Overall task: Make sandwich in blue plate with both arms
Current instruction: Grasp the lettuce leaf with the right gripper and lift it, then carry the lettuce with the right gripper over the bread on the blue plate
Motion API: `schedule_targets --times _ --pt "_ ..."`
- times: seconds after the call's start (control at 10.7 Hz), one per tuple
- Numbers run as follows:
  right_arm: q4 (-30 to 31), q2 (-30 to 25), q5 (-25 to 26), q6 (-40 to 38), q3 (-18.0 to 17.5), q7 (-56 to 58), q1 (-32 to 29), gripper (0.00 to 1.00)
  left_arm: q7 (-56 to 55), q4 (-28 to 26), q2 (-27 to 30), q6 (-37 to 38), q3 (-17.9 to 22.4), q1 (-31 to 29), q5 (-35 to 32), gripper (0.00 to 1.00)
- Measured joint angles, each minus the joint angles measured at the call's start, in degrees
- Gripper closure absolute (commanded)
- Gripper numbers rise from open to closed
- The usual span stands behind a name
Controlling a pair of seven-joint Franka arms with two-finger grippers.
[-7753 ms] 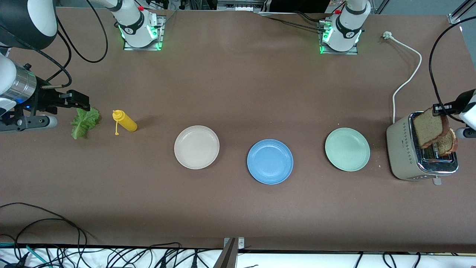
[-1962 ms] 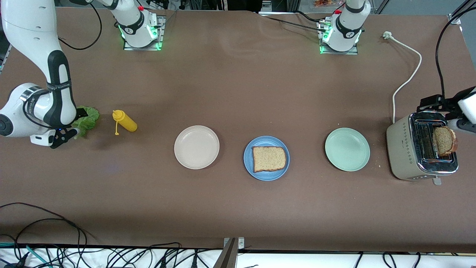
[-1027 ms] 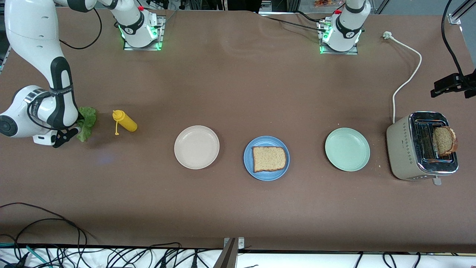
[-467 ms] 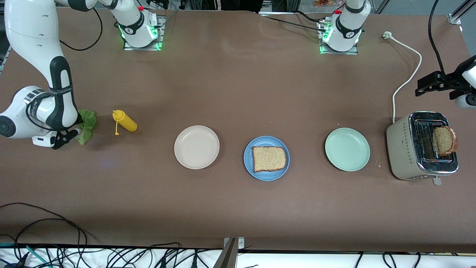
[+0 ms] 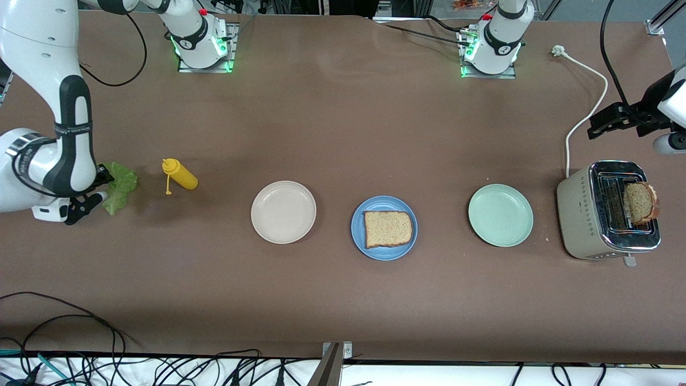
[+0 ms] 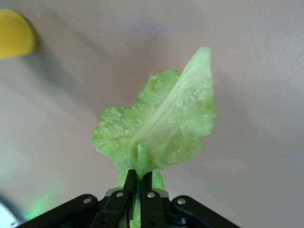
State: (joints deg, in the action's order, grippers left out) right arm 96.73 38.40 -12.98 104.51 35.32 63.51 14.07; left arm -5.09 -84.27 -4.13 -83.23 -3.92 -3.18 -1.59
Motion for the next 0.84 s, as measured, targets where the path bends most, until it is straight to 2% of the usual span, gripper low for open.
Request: schedule_targets --times 0.37,0.65,0.84 --pt "-13.19 -0.86 0.0 -17.07 0.09 -0.86 0.12 1.0 -1.03 0.0 -0.02 0.03 0.14 -0.51 0.0 0.0" --pt "-25.56 -1.27 -0.84 -30.65 -0.4 -7.42 1.46 1.0 -1.13 0.0 -0.05 0.16 0.21 -1.46 0.0 0.0" --pt "-30.14 -1.53 -7.02 -35.37 -0.5 -14.57 4.95 1.0 -1.13 -0.01 -0.06 0.23 0.24 -1.91 0.0 0.0"
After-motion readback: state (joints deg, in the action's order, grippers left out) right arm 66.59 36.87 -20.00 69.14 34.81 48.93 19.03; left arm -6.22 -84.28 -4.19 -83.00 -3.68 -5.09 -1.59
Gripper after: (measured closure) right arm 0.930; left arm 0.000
